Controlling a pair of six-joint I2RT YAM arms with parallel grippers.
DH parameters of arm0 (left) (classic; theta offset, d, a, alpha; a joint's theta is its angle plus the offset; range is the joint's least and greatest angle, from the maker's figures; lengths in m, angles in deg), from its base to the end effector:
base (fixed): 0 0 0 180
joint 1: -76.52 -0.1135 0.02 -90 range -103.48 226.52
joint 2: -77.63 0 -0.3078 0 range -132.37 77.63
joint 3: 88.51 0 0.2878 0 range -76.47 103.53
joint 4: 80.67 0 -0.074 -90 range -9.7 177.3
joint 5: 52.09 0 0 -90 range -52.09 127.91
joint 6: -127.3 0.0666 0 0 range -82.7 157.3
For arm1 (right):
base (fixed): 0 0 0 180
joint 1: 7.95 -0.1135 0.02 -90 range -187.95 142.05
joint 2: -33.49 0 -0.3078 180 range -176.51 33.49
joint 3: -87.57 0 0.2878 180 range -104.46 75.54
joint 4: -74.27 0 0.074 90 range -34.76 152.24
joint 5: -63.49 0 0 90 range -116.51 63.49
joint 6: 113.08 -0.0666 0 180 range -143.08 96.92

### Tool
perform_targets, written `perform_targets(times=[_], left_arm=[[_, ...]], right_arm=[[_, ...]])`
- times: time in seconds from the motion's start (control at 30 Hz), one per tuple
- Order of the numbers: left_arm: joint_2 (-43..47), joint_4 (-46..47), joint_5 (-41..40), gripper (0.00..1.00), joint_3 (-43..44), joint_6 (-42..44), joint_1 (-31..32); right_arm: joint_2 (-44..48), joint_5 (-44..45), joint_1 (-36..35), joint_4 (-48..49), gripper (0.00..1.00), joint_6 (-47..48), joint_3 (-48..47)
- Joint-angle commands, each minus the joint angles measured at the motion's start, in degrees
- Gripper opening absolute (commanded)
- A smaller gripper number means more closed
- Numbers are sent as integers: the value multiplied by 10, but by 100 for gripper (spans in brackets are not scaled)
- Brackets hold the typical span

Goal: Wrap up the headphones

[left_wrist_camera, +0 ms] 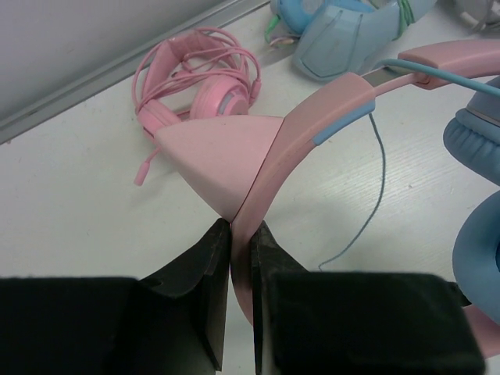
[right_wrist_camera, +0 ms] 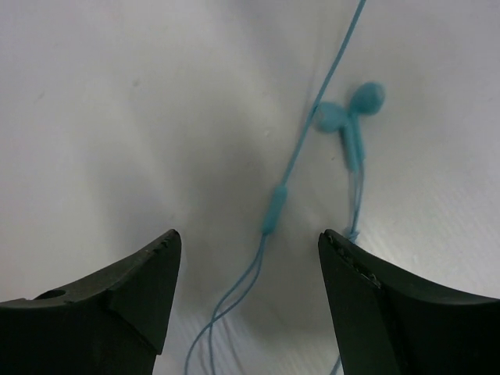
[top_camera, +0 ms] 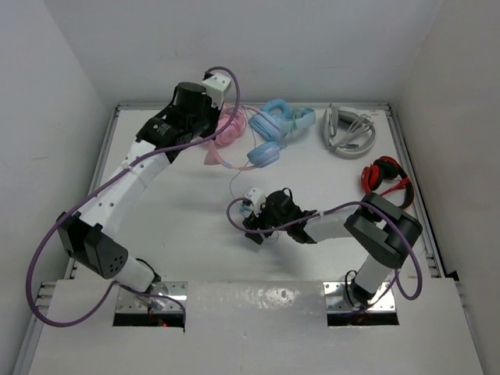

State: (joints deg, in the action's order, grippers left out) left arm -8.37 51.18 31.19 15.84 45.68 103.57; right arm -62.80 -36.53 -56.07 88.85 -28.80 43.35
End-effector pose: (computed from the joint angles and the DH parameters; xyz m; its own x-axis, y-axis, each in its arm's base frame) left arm 0.3538 -0.1719 0.4415 -0.3852 0.3592 -0.8500 0.4219 0.8878 0.1840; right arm 0.2193 0.2619 0.1075 -0.4865 -0.3956 -0.7790 -0.7807 0.5970 0.1845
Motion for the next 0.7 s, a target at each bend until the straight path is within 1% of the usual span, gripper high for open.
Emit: perform_targets(times=[0.0,0.07,0.13,0.17,0.27,0.33,0.37,0.4,0.5,0.6,0.63,0.67], left_arm=[[26,33,20,0,60,-32,4],[28,28,16,0,81,-34,4],[27,24,18,0,95,-34,3],[27,19,18,0,109,-35,4],[24,11,20,0,131,-35,4],[25,10,13,0,144,-34,3],[25,10,9,0,147,-34,4],[25,10,2,0,152,-32,3],[25,10,-2,0,159,-30,3],[28,9,-2,0,163,-30,4],[29,9,-3,0,168,-30,4],[30,8,-3,0,169,-35,3]], right_arm=[[-20,73,-3,101,71,-25,-10],[-36,94,-2,80,70,-20,-44],[-62,89,-3,63,69,-20,-68],[-68,86,-5,67,67,-22,-79],[-69,84,-6,110,67,-26,-81],[-56,98,-6,114,69,-29,-96],[-51,109,-6,123,71,-32,-99],[-44,142,-6,132,72,-41,-104],[-55,164,-6,158,76,-38,-122],[-104,192,-6,108,73,-29,-179],[-116,224,-6,81,68,-43,-204],[-127,232,-6,68,66,-55,-215]])
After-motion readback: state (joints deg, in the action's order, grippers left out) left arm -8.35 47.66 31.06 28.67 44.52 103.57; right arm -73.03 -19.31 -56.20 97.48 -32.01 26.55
